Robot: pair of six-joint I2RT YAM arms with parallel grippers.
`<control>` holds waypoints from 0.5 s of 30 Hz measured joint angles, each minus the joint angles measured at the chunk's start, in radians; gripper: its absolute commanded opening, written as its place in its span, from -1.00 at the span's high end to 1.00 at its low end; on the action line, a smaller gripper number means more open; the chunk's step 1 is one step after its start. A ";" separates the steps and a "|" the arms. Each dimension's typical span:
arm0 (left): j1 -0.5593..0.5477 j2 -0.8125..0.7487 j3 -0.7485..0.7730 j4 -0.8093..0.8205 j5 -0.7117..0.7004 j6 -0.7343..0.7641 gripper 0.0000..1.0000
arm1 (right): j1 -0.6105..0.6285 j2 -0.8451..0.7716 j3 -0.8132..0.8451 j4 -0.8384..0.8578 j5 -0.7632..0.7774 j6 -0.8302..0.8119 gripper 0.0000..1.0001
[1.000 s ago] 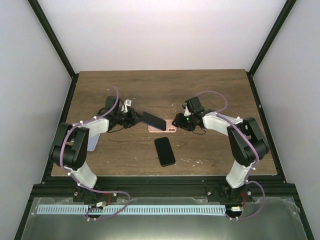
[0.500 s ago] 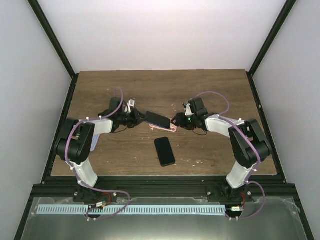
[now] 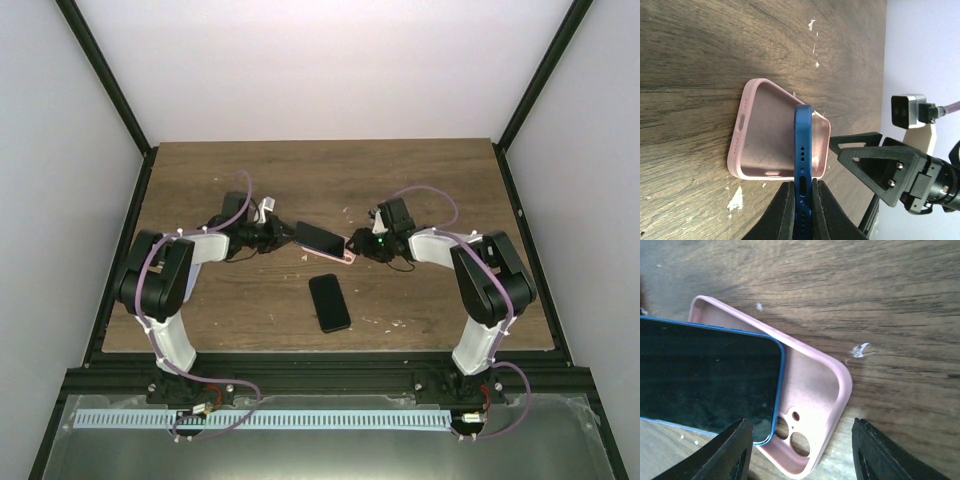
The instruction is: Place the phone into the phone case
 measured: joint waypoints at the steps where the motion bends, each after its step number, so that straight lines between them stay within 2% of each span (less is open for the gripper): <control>1: 0.000 0.002 0.005 -0.009 0.001 0.006 0.96 | -0.002 0.011 0.002 0.003 0.000 -0.008 -0.11; 15: 0.000 0.015 0.084 -0.139 -0.004 0.105 0.93 | -0.016 0.108 0.050 0.093 -0.118 -0.140 -0.04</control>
